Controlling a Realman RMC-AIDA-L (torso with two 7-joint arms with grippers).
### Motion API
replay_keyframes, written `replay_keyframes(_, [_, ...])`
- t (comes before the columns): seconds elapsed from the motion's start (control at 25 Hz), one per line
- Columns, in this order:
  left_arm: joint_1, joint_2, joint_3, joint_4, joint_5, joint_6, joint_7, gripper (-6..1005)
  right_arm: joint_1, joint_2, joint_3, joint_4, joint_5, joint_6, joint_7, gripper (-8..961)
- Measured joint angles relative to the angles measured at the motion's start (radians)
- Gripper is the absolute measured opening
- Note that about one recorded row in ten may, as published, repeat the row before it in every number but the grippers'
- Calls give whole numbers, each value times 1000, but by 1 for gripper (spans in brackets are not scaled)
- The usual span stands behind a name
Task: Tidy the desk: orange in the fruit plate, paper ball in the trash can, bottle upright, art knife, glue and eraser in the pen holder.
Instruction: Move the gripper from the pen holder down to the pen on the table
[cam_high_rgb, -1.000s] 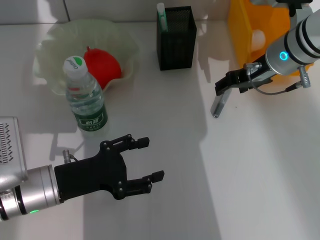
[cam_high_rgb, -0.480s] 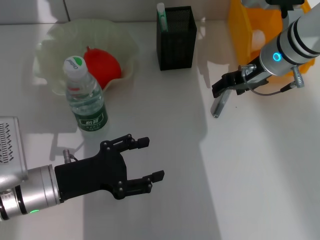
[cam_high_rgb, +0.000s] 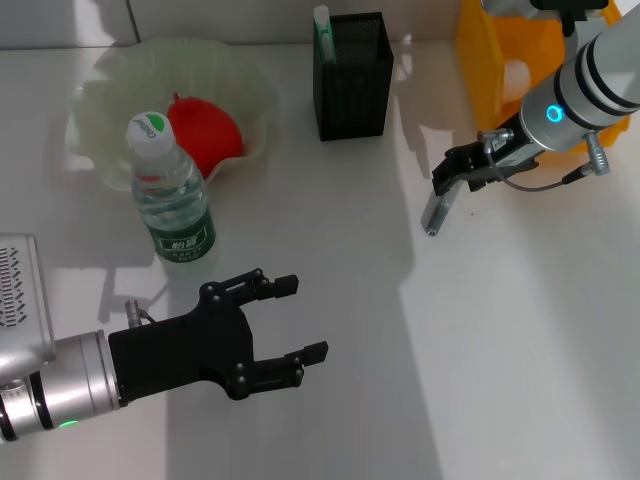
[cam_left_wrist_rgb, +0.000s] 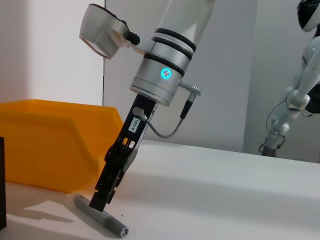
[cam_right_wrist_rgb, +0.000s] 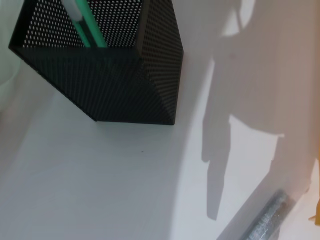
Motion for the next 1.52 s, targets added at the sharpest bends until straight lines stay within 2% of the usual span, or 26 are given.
replay_keyframes(0.32, [1,0,0,0,0,0,1,800,2,-1,0,12,0,-2,0,454])
replay_keyframes(0.48, [-1,0,0,0,0,0,1,800,25,-4,1,53,0,8,0,398])
replay_keyframes(1.52, [-7,-2,9,0,0,-8,1,800,62,-15,15,122,0,49,0,400])
